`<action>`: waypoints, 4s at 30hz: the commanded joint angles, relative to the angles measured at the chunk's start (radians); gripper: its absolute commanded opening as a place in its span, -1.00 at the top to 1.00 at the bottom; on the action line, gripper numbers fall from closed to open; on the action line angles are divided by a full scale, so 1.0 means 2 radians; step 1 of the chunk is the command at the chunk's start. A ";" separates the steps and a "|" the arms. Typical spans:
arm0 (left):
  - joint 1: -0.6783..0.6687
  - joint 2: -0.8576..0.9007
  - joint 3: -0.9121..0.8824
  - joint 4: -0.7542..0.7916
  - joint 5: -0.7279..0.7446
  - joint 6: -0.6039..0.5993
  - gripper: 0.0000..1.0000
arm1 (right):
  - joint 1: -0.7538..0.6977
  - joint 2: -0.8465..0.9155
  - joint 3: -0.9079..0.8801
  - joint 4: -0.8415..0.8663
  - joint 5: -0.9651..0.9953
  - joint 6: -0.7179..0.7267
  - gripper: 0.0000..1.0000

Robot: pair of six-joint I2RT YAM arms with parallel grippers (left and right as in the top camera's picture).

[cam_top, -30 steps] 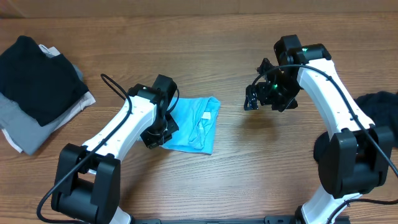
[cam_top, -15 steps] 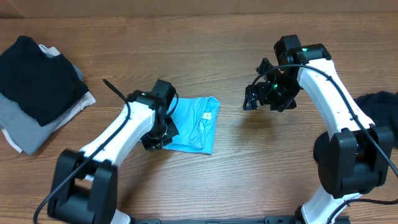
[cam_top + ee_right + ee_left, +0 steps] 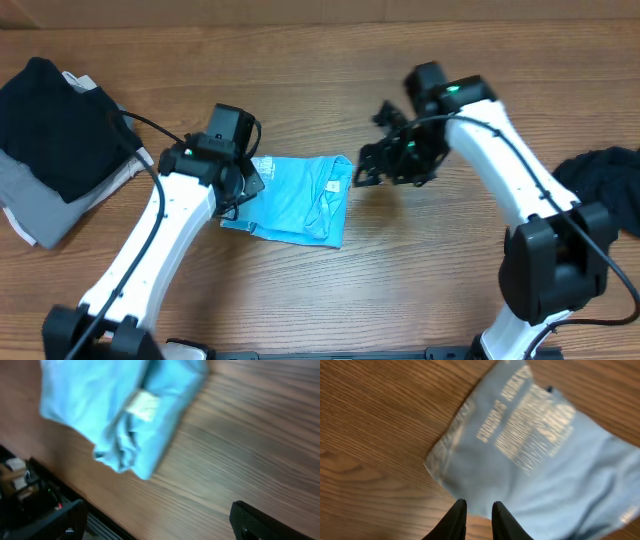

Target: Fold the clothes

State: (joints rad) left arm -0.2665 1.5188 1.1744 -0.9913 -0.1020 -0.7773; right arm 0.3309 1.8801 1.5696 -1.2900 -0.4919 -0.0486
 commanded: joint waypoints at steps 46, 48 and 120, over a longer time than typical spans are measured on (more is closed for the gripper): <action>0.006 0.202 -0.044 0.011 0.071 0.064 0.82 | 0.154 -0.010 -0.150 0.167 0.313 0.303 0.03; 0.006 0.202 -0.044 0.010 0.072 0.064 0.87 | 0.150 -0.010 -0.150 0.161 0.313 0.303 0.01; 0.072 0.108 0.055 -0.091 0.076 0.164 -1.00 | 0.027 -0.063 -0.119 0.144 0.245 0.181 -0.13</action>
State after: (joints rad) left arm -0.1345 1.8095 1.2434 -1.2057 0.0528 -0.4450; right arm 0.3855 1.8191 1.3216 -1.0058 0.0029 0.3195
